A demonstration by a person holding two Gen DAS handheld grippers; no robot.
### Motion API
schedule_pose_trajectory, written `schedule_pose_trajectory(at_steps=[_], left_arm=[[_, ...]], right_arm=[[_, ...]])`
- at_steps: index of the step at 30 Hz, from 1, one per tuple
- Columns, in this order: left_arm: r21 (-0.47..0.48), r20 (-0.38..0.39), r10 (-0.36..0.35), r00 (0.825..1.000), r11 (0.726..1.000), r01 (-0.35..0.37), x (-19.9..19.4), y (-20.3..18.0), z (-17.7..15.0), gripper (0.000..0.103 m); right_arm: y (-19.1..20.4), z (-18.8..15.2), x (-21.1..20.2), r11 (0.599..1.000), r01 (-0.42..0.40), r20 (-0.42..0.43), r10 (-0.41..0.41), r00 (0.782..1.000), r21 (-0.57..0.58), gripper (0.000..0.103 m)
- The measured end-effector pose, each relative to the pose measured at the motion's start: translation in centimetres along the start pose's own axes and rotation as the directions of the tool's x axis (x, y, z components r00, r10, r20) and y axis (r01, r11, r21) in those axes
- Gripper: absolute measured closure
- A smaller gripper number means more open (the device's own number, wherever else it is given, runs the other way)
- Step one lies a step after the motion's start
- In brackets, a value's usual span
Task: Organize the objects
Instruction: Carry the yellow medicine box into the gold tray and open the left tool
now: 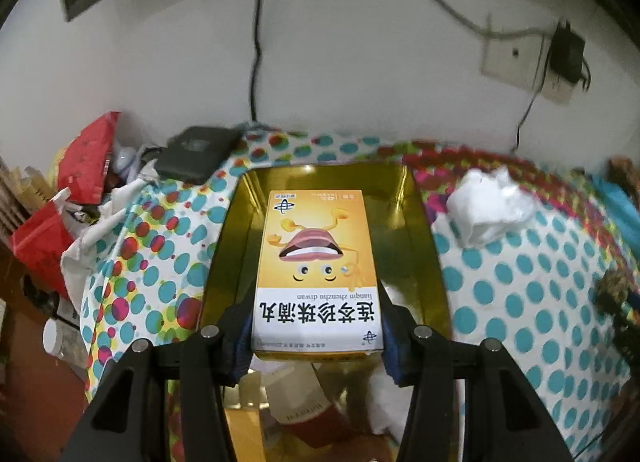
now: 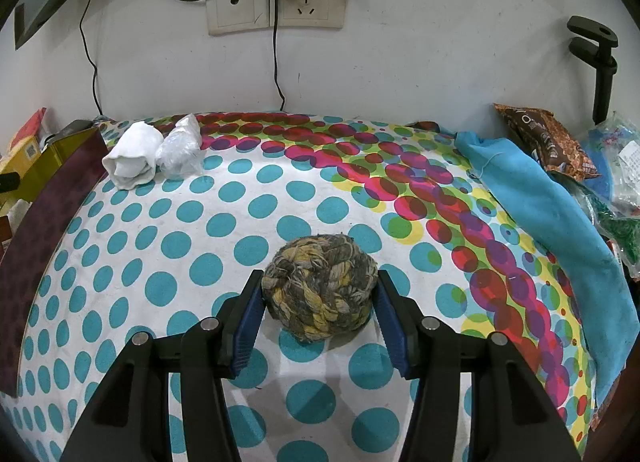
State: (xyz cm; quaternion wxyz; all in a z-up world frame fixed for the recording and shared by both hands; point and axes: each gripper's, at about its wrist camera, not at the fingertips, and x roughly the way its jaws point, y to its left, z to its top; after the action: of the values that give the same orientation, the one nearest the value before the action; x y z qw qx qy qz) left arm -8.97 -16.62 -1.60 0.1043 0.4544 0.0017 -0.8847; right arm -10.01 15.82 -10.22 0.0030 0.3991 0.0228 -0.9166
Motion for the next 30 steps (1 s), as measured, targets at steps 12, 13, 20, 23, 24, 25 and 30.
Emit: schedule_pose_trajectory(at_steps=[12, 13, 20, 23, 24, 25, 30], left_arm=[[-0.009, -0.074, 0.036, 0.997, 0.999, -0.036, 3.6, 1.2, 1.4, 0.052], [-0.014, -0.076, 0.034, 0.996, 0.999, -0.035, 3.8, 1.3, 1.5, 0.052], [0.006, -0.095, 0.058, 0.994, 0.998, -0.058, 4.9, 0.9, 2.4, 0.051], [0.006, -0.104, 0.066, 0.992, 0.998, -0.065, 5.3, 0.8, 2.6, 0.051], [-0.002, -0.109, 0.068, 0.992, 0.998, -0.069, 5.4, 0.9, 2.6, 0.051], [-0.004, -0.114, 0.069, 0.991, 0.998, -0.070, 5.5, 0.8, 2.7, 0.051], [-0.021, -0.140, 0.082, 0.987, 0.996, -0.086, 6.2, 1.3, 2.4, 0.051]], right_arm=[[0.0, 0.0, 0.0, 1.000, 0.000, 0.000, 0.000, 1.000, -0.001, 0.052], [0.1, 0.0, 0.0, 1.000, 0.000, 0.000, 0.000, 1.000, -0.001, 0.052], [0.0, 0.0, 0.0, 1.000, 0.000, 0.000, 0.000, 1.000, -0.002, 0.052], [0.1, 0.0, 0.0, 1.000, -0.001, 0.000, 0.001, 1.000, -0.002, 0.052], [0.0, 0.0, 0.0, 1.000, -0.001, -0.001, 0.001, 1.000, -0.002, 0.052], [0.1, 0.0, 0.0, 1.000, -0.001, -0.001, 0.001, 1.000, -0.003, 0.052], [0.0, 0.0, 0.0, 1.000, -0.002, -0.001, 0.002, 1.000, -0.003, 0.052]])
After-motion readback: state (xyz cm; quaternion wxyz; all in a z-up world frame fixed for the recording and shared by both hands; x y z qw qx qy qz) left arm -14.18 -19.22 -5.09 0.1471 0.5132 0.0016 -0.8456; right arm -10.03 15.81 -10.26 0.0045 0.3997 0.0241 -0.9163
